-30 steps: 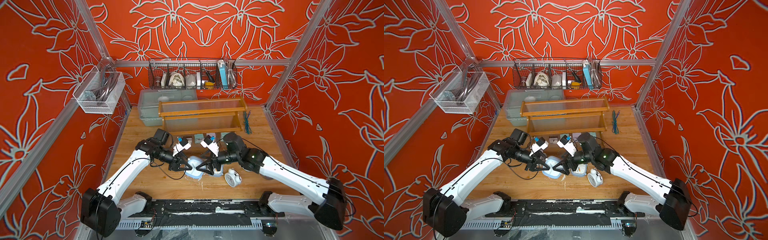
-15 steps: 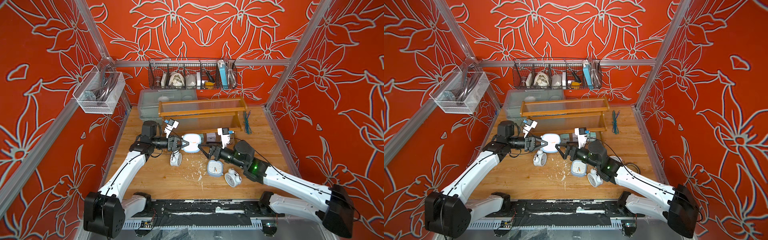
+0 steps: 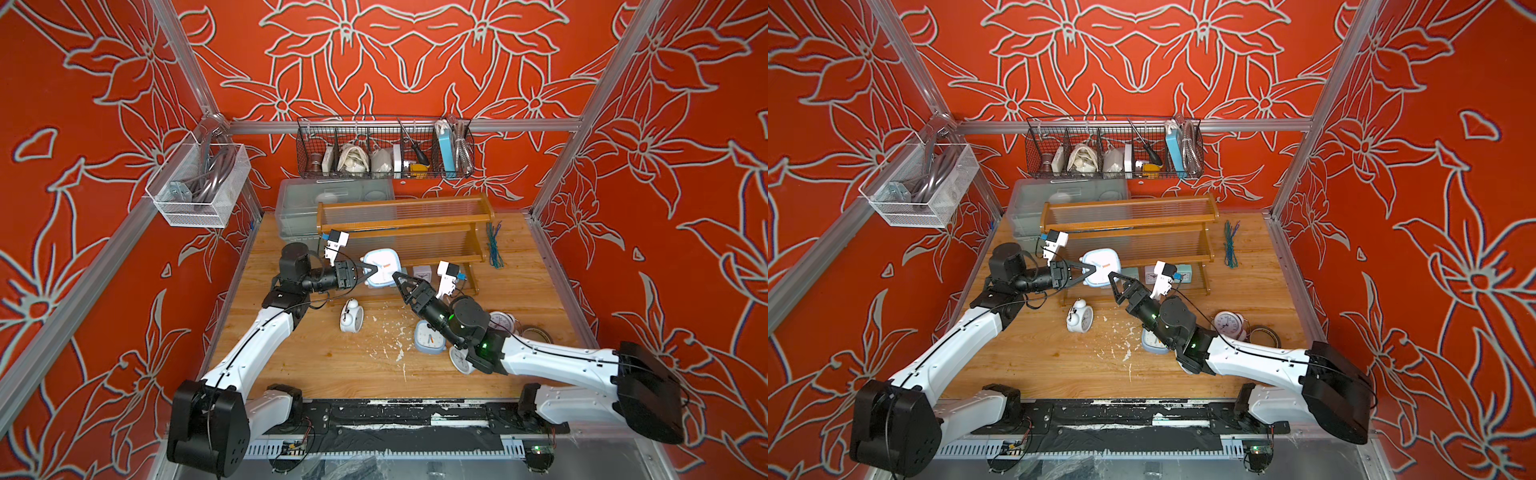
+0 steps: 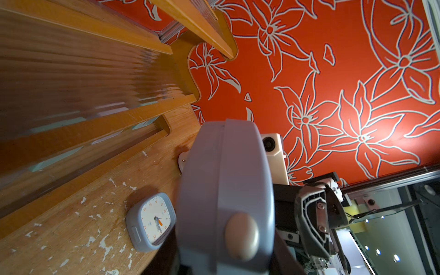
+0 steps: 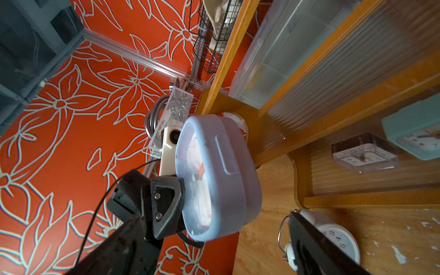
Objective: Place the alarm clocks on the shelf by style
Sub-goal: Pick up the alarm from the center of the board.
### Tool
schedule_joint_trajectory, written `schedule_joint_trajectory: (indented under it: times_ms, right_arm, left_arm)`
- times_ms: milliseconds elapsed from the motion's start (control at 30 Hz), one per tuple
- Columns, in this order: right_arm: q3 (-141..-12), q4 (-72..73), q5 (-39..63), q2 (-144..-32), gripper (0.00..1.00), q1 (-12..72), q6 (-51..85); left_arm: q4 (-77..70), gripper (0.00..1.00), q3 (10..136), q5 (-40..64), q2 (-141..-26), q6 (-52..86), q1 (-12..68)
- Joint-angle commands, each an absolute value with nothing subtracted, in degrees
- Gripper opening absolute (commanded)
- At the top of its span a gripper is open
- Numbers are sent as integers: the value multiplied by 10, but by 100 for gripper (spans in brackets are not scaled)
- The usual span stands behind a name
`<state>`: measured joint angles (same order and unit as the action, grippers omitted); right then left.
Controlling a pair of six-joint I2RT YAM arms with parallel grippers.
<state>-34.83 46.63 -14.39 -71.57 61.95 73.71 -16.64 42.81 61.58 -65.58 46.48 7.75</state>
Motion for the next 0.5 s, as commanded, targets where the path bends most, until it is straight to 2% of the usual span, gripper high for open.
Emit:
schedule_joint_trajectory:
  times_ms: [0, 133, 467]
  right_arm:
    - [-353, 566, -183, -748, 90, 625, 782]
    - [-366, 642, -169, -809, 80, 626, 799]
    - [-389, 703, -164, -887, 62, 628, 800]
  left_arm:
    - [-250, 10, 422, 606, -646, 522, 74]
    - [-267, 10, 418, 600, -646, 552, 74]
    - [-278, 9, 407, 594, -647, 576, 74]
